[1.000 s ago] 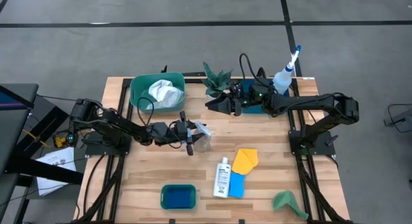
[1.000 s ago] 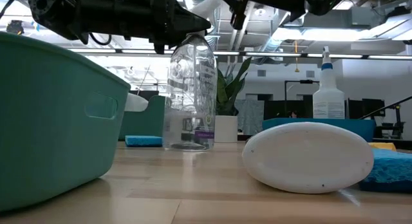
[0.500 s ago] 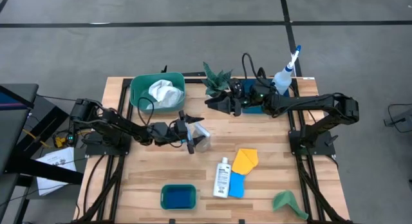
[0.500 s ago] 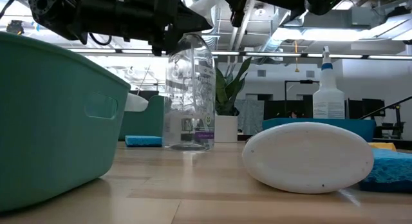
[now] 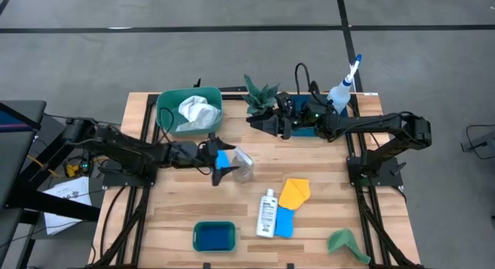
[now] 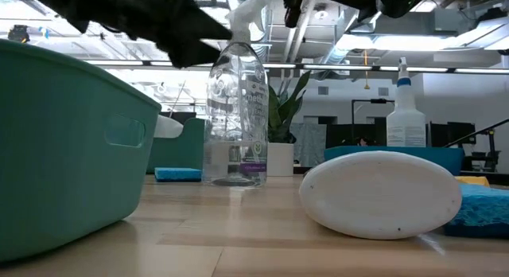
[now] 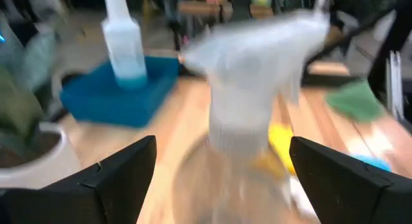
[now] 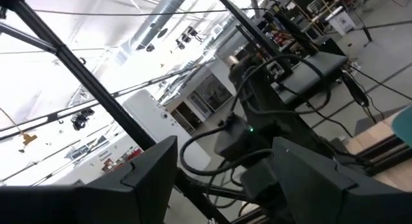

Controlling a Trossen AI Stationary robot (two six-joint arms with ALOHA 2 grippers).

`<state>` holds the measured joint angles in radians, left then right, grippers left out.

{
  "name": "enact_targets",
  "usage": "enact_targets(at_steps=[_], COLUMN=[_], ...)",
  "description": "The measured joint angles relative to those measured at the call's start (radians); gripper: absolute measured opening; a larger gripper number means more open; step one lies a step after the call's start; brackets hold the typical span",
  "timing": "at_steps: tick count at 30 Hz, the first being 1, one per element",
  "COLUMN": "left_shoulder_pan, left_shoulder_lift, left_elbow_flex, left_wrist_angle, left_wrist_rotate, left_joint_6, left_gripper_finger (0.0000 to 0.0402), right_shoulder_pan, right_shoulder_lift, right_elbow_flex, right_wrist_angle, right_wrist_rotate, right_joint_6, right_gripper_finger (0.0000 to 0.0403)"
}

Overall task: Pick & Place Kitchen Items
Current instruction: Put the transparent spray bottle into the blue bin

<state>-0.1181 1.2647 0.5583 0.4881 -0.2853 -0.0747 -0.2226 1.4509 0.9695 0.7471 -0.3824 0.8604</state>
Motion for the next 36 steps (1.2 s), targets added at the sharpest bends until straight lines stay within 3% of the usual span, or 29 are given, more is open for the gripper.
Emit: enact_targets(at_steps=[5,14,23,28,36], left_shoulder_pan=[0.002,0.002,0.002,0.002,0.001], left_shoulder_lift=[-0.094,-0.268,-0.416,-0.476,-0.495], left_elbow_flex=[-0.001,-0.001,-0.001,-0.001,-0.001], left_wrist_angle=[-0.157,-0.295,-0.291,-0.273,-0.082], left_wrist_rotate=[0.080,0.234,0.236,0.225,0.117], left_joint_6=[-0.026,-0.190,-0.274,-0.274,-0.274], left_gripper_finger=[0.0347,0.0347,0.0347,0.0347,0.0347], right_shoulder_pan=[0.003,0.052,0.111,0.139,0.185], right_shoulder_lift=[0.000,0.000,-0.039,-0.116,-0.102], right_elbow_flex=[0.000,0.000,0.000,0.053,0.354], right_wrist_angle=[-0.002,-0.003,-0.068,-0.351,-1.021], right_wrist_rotate=[0.003,0.077,0.186,0.325,0.568], right_joint_6=[-0.008,-0.073,-0.155,-0.285,-0.375], right_gripper_finger=[0.0244,0.0244,0.0244,0.0244,0.0244])
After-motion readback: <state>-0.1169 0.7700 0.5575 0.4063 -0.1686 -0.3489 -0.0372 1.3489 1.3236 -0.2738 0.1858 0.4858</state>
